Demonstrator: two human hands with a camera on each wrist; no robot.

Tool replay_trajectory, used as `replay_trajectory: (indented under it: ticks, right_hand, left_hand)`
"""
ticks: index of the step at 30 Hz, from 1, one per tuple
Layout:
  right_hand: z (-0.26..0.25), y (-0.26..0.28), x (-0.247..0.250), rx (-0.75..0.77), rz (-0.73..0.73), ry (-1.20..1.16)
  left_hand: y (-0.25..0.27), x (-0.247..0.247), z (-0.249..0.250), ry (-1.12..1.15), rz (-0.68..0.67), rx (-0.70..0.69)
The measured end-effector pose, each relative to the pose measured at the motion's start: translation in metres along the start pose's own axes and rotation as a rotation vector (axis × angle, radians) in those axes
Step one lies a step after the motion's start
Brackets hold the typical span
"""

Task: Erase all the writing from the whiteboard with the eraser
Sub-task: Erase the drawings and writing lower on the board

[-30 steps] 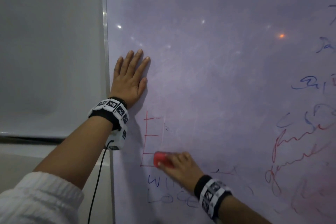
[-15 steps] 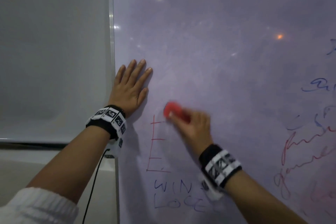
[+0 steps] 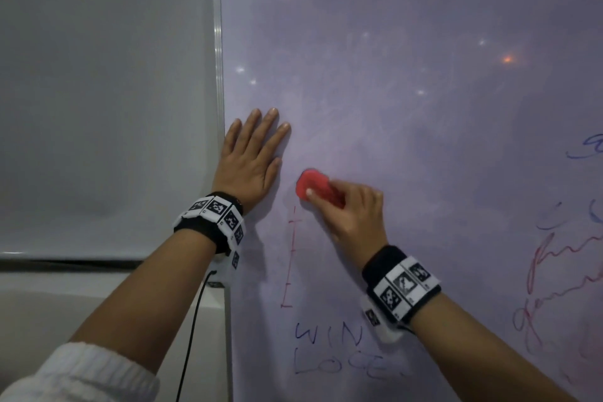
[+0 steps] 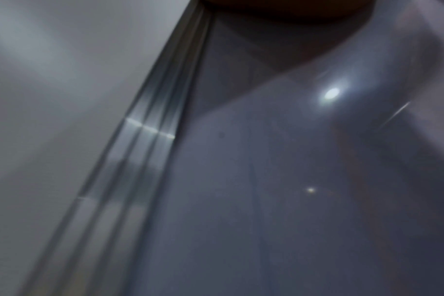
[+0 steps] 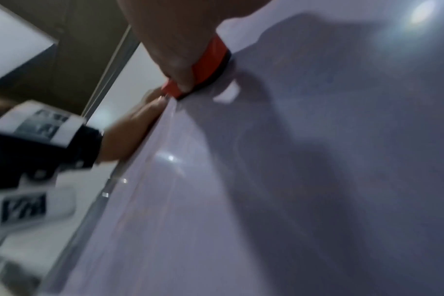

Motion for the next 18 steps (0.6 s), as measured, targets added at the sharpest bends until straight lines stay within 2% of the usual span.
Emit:
replay_trajectory:
  ticks: [1,4,5,7,9,13,15,16,17,18]
  right_hand:
    - [-0.012,0.025,-0.014,0.053,-0.063,-0.011]
    - [-0.054,0.124,-0.064,0.349,-0.438,0.05]
    - [-0.062,0.148,-0.075,0.402,-0.543,0.062]
    - [-0.068,0.161,-0.08,0.461,-0.605,0.045]
    - [-0.056,0.119,-0.065,0.372,-0.539,0.01]
    - [0.008,-0.01,0.005,-0.018,-0.184,0.059]
    - [0.032,-0.042,0.032,-0.154,0.051,0.156]
    - [0.036,-0.043,0.037,-0.172,0.095,0.161]
    - [0.034,-0.037,0.029,-0.176,0.037,0.141]
    - [0.027,-0.022,0.01,-0.181,-0.127,0.038]
  left_hand:
    - [0.0,0.0,0.0,-0.005,0.001,0.003]
    - [0.0,-0.001,0.0,-0.01,-0.003,-0.005]
    - [0.0,-0.001,0.0,-0.008,-0.007,-0.005]
    - [0.0,-0.001,0.0,-0.009,-0.009,-0.002]
    - [-0.001,-0.001,0.0,-0.015,-0.009,-0.003]
    - [-0.002,0.001,-0.001,-0.009,0.008,-0.001]
    - [-0.002,0.001,0.0,0.0,0.014,-0.01]
    - [-0.001,0.001,0.001,0.0,0.02,-0.014]
    - [-0.001,0.001,0.0,-0.005,0.028,-0.014]
    - [0.0,0.0,0.0,-0.01,0.034,-0.013]
Point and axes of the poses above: each hand's wrist, its own y-axis away from the middle knuckle, its own x-axis out of the back of the hand, z = x × y, the point moved 7 cm from there along -y, towards the middle knuckle, and after that the axes turned 8 degrees about -z, right-handed, at the moved point
